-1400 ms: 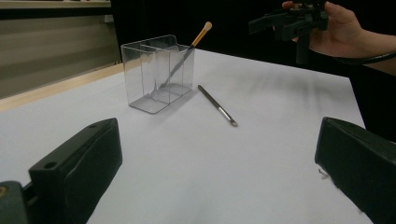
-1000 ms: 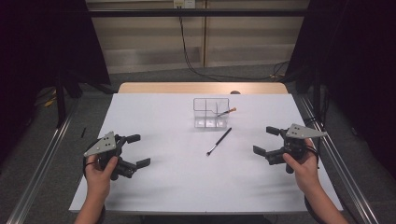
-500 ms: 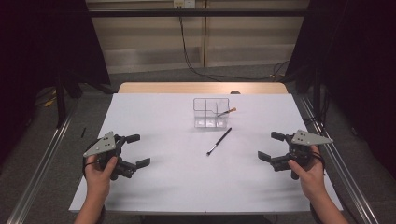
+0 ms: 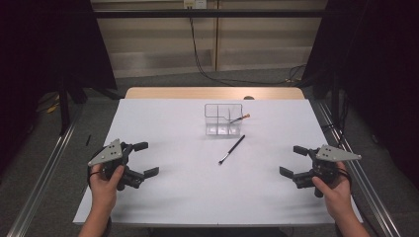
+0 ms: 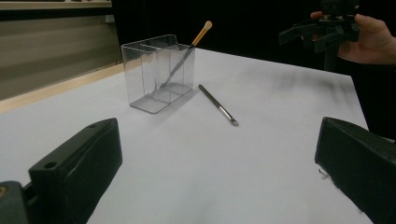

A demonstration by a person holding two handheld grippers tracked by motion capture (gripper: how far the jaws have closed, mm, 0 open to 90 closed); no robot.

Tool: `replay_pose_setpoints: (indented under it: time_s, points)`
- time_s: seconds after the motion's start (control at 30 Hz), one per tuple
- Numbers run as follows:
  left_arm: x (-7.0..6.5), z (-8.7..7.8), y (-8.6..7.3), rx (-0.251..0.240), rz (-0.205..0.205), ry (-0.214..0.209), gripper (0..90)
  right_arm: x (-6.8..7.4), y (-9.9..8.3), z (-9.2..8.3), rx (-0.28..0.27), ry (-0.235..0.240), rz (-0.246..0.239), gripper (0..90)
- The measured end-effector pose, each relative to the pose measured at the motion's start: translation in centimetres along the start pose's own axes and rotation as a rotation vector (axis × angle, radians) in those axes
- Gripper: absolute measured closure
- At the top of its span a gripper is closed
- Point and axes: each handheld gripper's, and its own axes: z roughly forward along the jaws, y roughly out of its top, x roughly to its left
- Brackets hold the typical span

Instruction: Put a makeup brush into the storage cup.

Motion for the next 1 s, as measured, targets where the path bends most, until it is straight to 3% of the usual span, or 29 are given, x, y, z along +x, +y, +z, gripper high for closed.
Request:
replay_pose_setpoints:
  time_s: [0.57, 1.0]
  points:
    - [0.0, -0.1, 0.1, -0.002, 0.013, 0.0, 0.7, -0.3, -0.7, -1.2, -0.019, -0.03, 0.006, 1.3]
    - [-0.1, -0.1, 0.0, -0.006, 0.004, 0.001, 0.7, -0.4, -0.1, -0.5, -0.02, -0.019, 0.0, 1.1]
